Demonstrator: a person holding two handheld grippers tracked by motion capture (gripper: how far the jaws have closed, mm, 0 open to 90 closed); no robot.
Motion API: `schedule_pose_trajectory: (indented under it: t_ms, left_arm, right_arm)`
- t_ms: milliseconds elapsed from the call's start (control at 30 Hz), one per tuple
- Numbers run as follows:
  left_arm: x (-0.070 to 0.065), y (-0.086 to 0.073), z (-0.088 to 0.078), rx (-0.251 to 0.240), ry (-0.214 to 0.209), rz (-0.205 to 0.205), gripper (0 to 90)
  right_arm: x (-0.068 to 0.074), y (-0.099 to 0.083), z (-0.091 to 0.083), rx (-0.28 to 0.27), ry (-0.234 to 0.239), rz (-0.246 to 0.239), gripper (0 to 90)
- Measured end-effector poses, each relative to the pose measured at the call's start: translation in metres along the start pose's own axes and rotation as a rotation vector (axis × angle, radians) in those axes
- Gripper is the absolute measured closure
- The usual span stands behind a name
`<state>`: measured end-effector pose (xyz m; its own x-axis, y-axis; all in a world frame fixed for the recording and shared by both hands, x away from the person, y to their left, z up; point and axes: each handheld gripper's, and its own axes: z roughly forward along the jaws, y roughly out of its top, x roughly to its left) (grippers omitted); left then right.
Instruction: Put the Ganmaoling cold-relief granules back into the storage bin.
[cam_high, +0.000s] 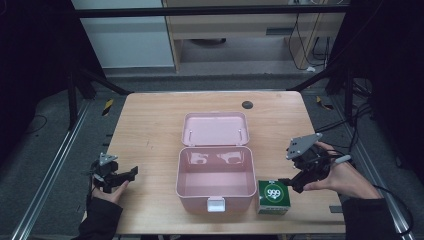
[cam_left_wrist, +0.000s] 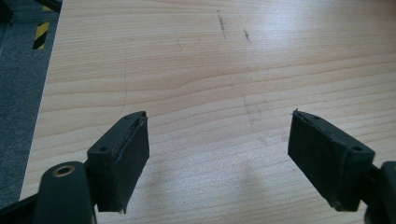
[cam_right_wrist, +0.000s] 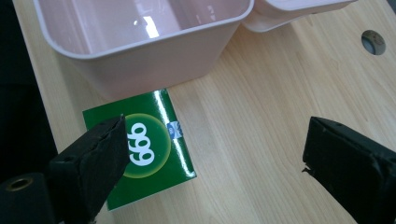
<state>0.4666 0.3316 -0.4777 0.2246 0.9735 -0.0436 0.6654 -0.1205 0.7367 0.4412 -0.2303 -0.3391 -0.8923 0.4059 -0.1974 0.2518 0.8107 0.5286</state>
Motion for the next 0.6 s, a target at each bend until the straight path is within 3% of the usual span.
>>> schedule_pose_trajectory:
  t_ms: [600]
  left_arm:
    - [-0.001, 0.000, 0.000, 0.004, 0.007, 0.010, 20.0]
  right_arm:
    - [0.015, 0.002, 0.012, 0.114, 0.071, -0.108, 7.0]
